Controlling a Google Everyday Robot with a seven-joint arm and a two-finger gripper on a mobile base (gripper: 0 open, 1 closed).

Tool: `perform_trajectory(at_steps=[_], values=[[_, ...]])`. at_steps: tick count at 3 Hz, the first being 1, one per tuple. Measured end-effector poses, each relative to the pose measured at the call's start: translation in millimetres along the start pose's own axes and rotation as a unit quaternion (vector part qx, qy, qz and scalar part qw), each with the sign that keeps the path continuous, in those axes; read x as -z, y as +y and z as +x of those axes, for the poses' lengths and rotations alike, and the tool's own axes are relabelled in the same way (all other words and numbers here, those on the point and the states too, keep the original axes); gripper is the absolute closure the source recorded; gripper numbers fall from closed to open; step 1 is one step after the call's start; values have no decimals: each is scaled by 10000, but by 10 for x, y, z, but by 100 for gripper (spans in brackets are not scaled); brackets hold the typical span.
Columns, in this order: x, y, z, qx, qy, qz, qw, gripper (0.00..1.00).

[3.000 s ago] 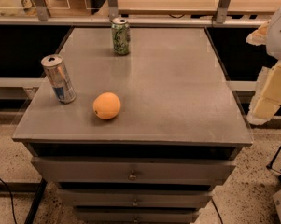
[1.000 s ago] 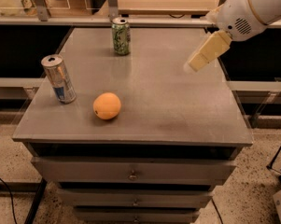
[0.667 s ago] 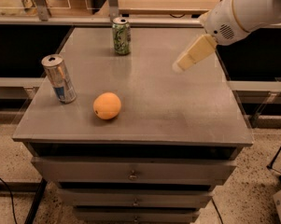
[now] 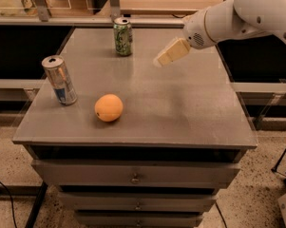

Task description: Pick green can

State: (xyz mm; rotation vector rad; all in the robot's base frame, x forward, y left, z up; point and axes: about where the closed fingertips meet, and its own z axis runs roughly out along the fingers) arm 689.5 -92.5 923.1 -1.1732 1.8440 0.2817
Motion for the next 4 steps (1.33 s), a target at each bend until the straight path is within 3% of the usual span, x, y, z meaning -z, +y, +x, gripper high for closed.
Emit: perform_trajectory(at_steps=[1,2,3,4], values=[[-7,6,-5,-5,-10,-8,10000,0],[-92,-91,-111,-131,-328,200,9992,0],[-401,-359,-420,-646,-1320,494,9879,0],[-473,-515,-526,-792,-1607,773,9808,0]])
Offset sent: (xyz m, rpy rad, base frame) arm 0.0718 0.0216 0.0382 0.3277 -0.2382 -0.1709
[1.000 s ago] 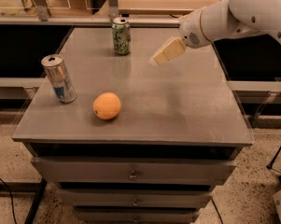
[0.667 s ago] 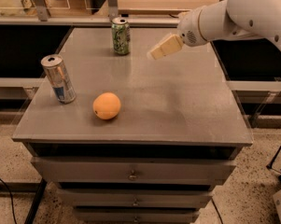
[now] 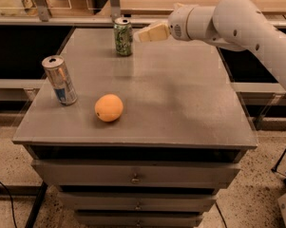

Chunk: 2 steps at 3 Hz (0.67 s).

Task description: Pick green can

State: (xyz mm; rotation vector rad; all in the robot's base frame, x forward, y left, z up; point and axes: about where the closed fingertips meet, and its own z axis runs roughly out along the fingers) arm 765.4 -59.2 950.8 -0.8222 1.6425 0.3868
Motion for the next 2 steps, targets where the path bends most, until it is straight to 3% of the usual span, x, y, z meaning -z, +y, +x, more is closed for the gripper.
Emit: perform_trajectory(at_steps=[1,2], values=[[-31,37,6,-2,25,-63,10000,0],[-221,170,87,83,147,-347,9993,0]])
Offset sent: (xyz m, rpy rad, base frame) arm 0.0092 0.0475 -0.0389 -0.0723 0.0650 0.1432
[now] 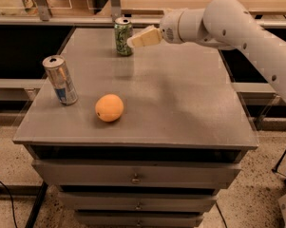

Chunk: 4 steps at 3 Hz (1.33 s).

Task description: Pick green can

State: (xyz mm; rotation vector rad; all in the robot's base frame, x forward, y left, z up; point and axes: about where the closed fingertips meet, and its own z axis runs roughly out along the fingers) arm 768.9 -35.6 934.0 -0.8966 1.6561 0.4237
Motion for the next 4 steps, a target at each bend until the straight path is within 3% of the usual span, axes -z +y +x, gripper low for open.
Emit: perform_trajectory(at_steps=[2,4], values=[[-521,185,127,143,94,-583,9982,0],[-958,311,49,84,-153,-840,9963,0]])
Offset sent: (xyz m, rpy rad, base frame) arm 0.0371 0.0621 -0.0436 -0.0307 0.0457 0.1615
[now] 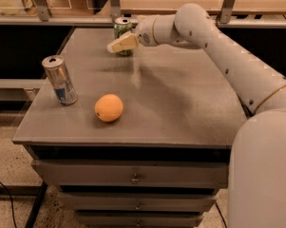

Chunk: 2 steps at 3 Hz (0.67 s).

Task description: Pick green can

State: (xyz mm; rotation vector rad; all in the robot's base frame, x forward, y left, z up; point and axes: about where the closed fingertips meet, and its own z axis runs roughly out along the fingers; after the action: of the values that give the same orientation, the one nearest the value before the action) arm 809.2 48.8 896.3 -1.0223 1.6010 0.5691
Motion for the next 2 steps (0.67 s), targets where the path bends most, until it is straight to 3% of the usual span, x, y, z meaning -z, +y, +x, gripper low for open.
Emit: perform_trajectory(at_steps=[1,2], values=[[-187,21,-58,-1,-91,-22,10000,16],[-351,77,-132,93,-160,-46,9998,40]])
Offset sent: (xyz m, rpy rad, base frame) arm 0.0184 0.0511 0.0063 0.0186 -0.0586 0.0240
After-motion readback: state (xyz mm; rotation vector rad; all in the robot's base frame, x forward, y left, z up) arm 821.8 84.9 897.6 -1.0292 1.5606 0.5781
